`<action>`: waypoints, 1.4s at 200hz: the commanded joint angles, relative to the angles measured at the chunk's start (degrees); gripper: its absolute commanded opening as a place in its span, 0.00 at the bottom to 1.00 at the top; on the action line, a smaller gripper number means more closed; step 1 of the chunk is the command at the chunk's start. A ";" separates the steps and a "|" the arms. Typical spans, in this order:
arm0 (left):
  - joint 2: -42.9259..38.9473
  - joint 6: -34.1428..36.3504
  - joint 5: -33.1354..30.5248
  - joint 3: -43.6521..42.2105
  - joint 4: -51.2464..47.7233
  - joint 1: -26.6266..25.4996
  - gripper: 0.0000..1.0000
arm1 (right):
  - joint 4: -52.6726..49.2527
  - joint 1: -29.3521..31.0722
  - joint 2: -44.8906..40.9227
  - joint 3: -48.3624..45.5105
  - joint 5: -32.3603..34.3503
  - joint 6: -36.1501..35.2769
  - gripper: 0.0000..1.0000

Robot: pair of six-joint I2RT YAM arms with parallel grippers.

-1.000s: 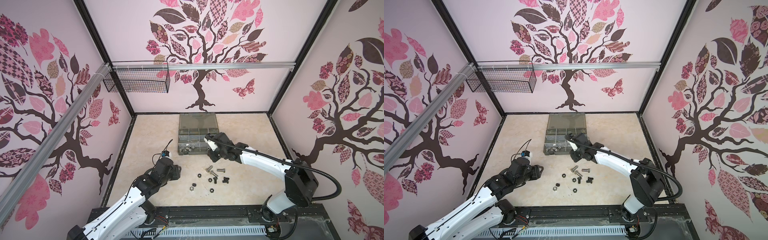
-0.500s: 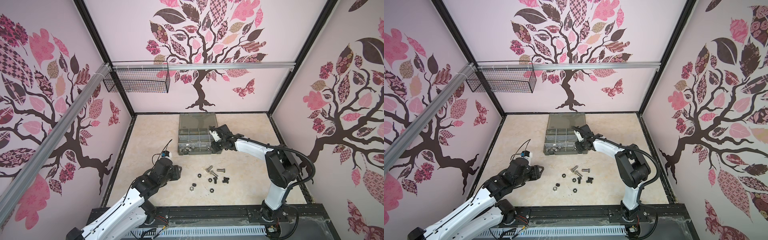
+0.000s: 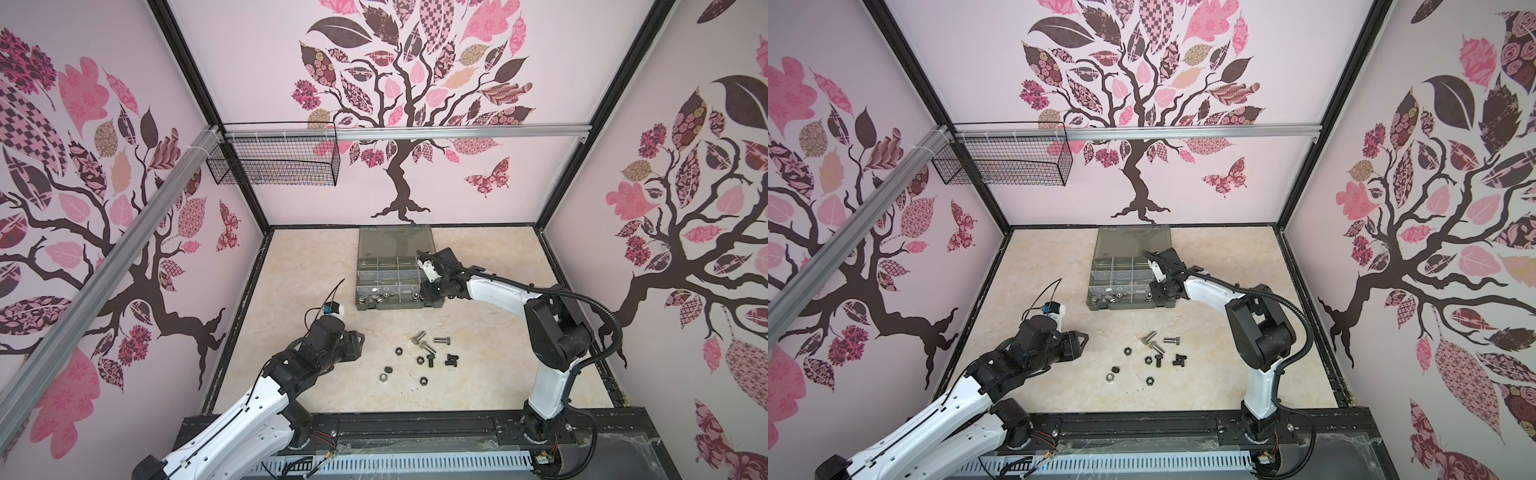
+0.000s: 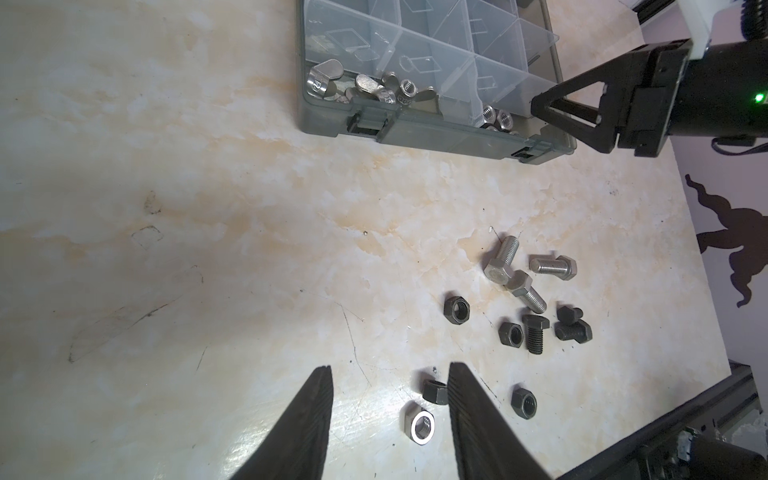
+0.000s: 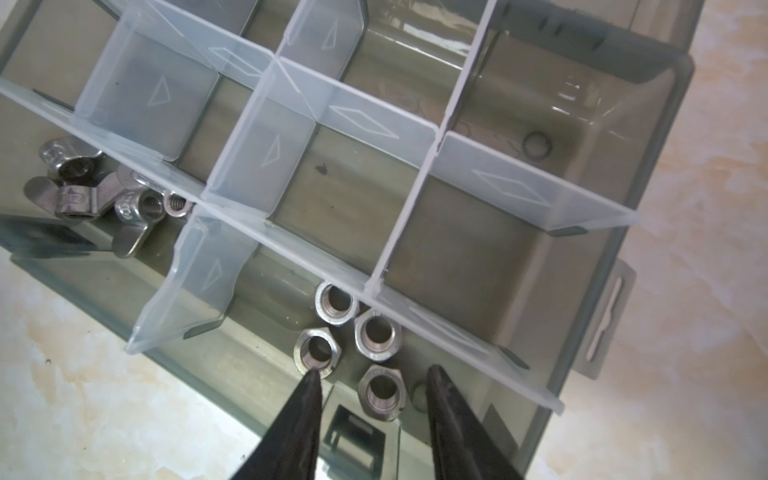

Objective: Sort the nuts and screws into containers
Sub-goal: 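Withdraw the right gripper while the left gripper moves over the nut pile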

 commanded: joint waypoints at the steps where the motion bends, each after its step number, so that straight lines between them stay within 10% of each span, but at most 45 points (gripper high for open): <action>1: -0.73 0.02 1.22 -1.64 -0.19 0.13 0.48 | -2.12 -0.03 -1.62 2.10 0.23 -0.32 0.45; 101: 1.69 2.20 4.88 -2.23 0.19 -1.02 0.47 | 0.79 -0.07 -24.06 -15.88 -1.17 4.30 0.48; 280: 25.63 0.82 -6.99 5.23 0.56 -26.94 0.46 | 3.21 -0.06 -34.62 -30.32 1.11 8.65 0.49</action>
